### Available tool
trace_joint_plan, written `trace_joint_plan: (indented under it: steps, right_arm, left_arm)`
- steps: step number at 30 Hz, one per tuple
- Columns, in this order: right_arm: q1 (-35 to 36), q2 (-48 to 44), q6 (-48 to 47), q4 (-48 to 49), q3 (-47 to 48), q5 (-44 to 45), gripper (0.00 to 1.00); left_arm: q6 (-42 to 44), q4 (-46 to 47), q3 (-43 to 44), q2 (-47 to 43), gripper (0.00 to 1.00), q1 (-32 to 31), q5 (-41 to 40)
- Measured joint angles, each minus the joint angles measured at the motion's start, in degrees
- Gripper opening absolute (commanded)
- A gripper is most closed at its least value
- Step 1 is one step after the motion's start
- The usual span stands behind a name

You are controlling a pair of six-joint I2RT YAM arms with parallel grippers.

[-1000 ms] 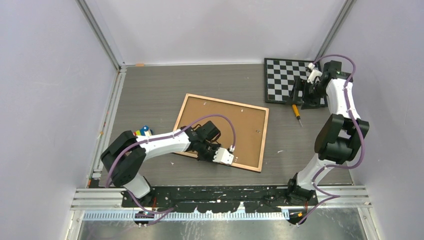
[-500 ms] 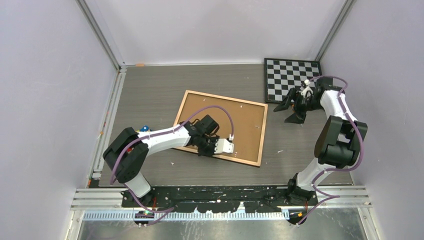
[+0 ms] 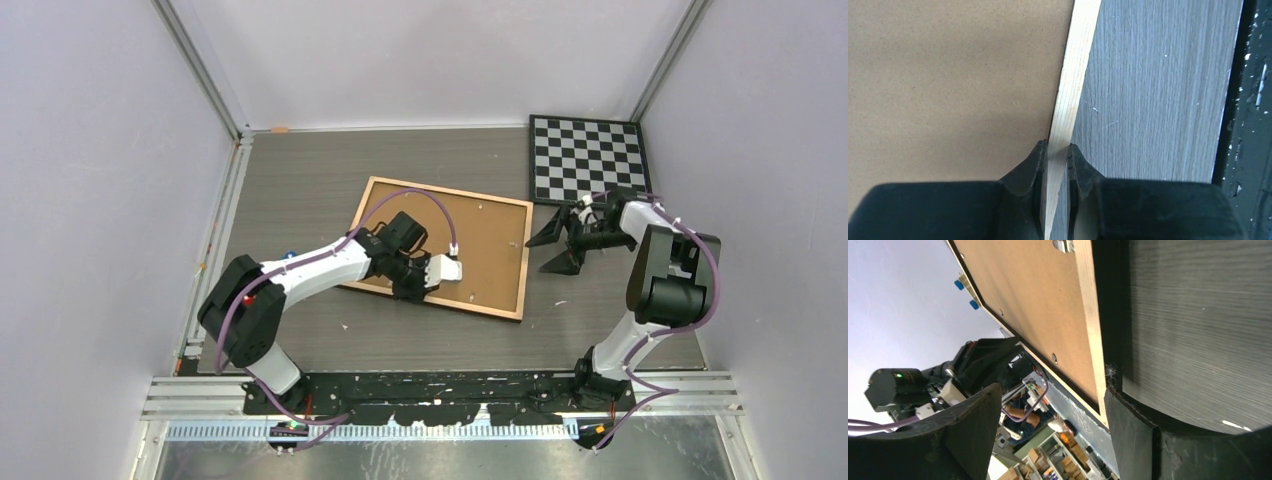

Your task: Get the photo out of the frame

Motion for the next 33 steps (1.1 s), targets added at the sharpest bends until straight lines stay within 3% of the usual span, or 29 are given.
trace_joint_plan:
  steps: [12,15,20,22,24,27,29,33]
  right_arm:
    - [4.9,4.9,-1.4,2.1,-4.3,-2.8,0.74]
    - [6.6,5.4,-0.1,4.3,-5.1,-3.8,0.63]
    - [6.7,6.6,1.9,5.4,-5.6,-4.0,0.35]
    - [6.7,6.8,2.9,6.6,-5.9,-4.0,0.26]
    - [6.6,6.7,2.5,9.0,-5.9,-5.2,0.13]
    - [7.0,6.7,2.4,11.4,-5.9,-8.2,0.01]
    - [7.6,6.7,4.4,12.3,-5.9,-9.4,0.01]
    - [7.7,6.7,5.8,12.2,-6.0,-9.6,0.01]
  left_arm:
    - [-4.9,0.0,1.9,-3.0,0.00,2.3,4.4]
    - [-5.7,0.2,2.0,-3.8,0.00,2.6,4.9]
    - [-6.3,0.3,2.0,-4.9,0.01,3.1,4.8]
    - [-6.3,0.5,2.0,-5.5,0.12,3.4,3.9]
    - [-6.1,1.3,2.0,-6.4,0.32,3.5,2.3]
    - [-5.4,4.6,1.4,-8.8,0.59,3.7,0.6]
    - [-4.0,7.9,0.0,-11.6,0.65,3.2,0.3]
    - [1.2,12.2,-6.1,-18.7,0.68,1.1,-1.3]
